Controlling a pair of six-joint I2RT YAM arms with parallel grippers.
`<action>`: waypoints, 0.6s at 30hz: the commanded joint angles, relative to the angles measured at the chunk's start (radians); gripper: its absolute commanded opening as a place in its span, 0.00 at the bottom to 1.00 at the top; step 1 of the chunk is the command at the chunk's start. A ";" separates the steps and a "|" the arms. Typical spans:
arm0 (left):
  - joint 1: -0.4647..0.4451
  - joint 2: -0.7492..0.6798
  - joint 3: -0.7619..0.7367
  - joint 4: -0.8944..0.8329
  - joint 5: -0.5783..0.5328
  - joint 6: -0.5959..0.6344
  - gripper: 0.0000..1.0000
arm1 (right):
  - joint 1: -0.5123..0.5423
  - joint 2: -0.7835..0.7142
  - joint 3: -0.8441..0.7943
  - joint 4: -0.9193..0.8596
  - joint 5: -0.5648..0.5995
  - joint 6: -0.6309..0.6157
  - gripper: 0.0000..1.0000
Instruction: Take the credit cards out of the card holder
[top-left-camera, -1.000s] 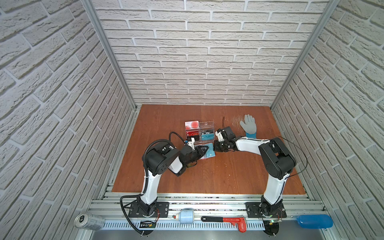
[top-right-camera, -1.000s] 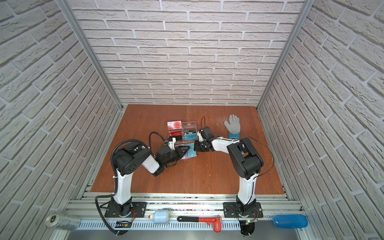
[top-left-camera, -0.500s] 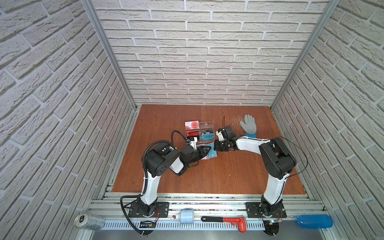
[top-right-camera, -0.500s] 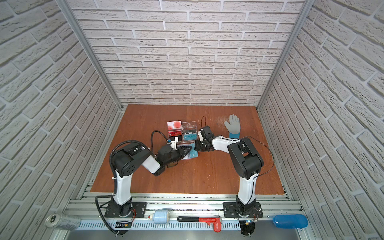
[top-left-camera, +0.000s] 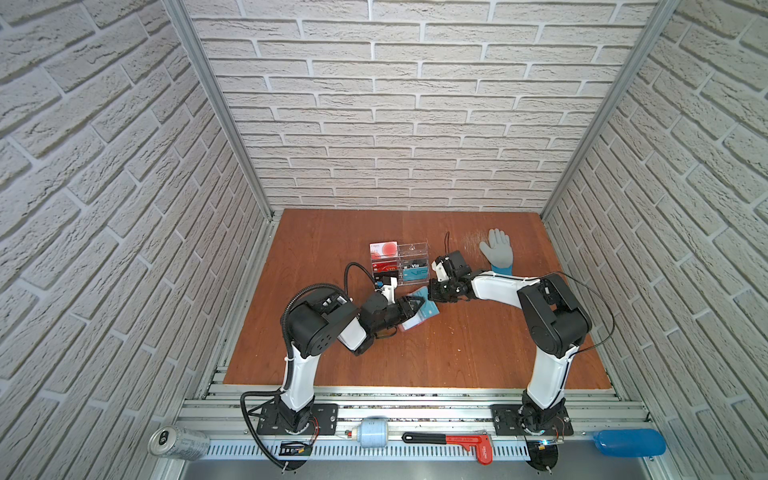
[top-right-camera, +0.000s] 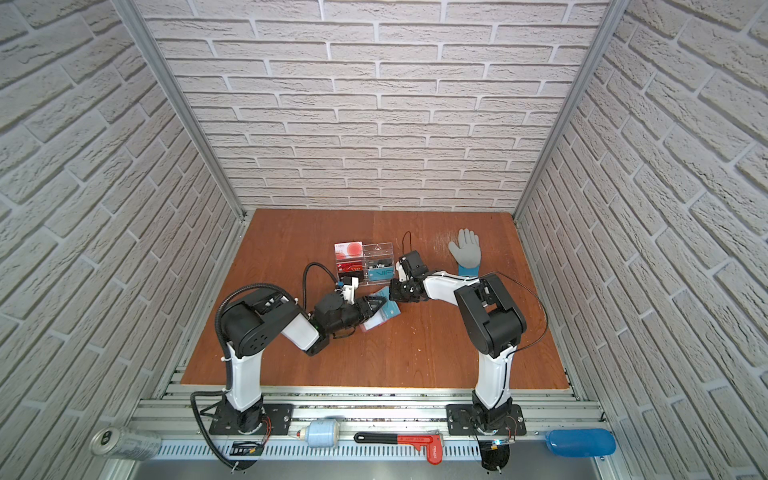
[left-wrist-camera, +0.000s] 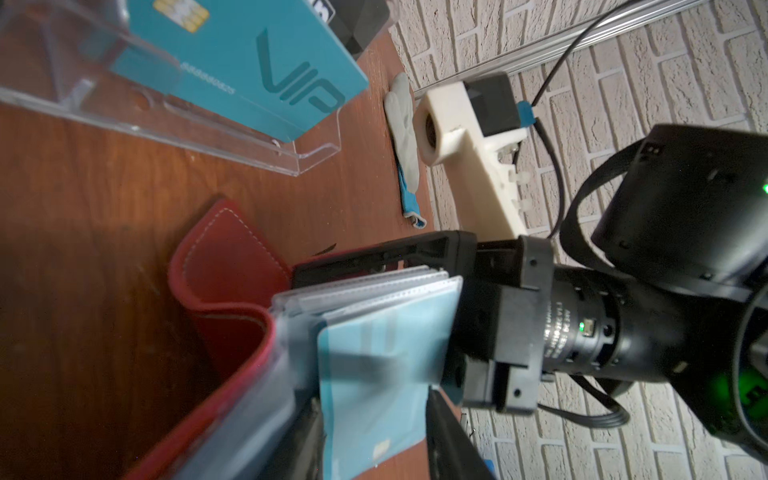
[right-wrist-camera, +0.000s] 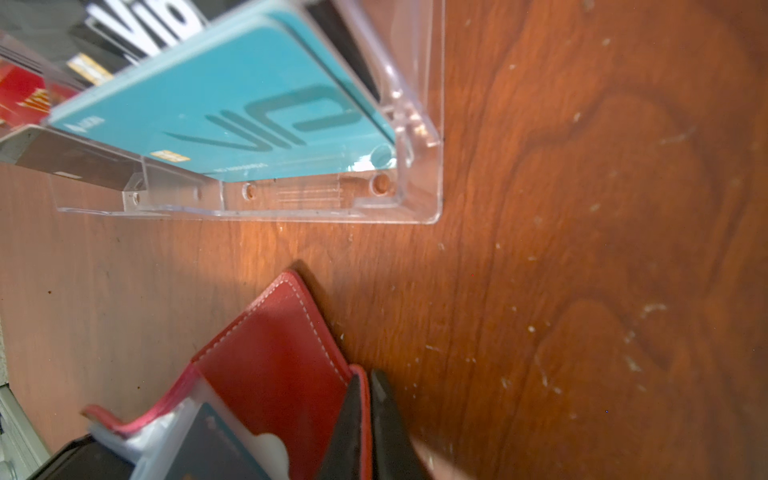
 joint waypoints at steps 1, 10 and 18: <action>-0.034 -0.036 -0.001 0.118 0.074 0.016 0.40 | 0.021 0.043 -0.056 -0.102 0.001 0.006 0.18; -0.022 -0.018 -0.005 0.117 0.062 0.012 0.40 | 0.014 -0.006 -0.081 -0.083 -0.009 0.006 0.35; -0.006 0.004 -0.003 0.118 0.059 0.008 0.40 | 0.006 -0.062 -0.102 -0.087 0.008 0.001 0.56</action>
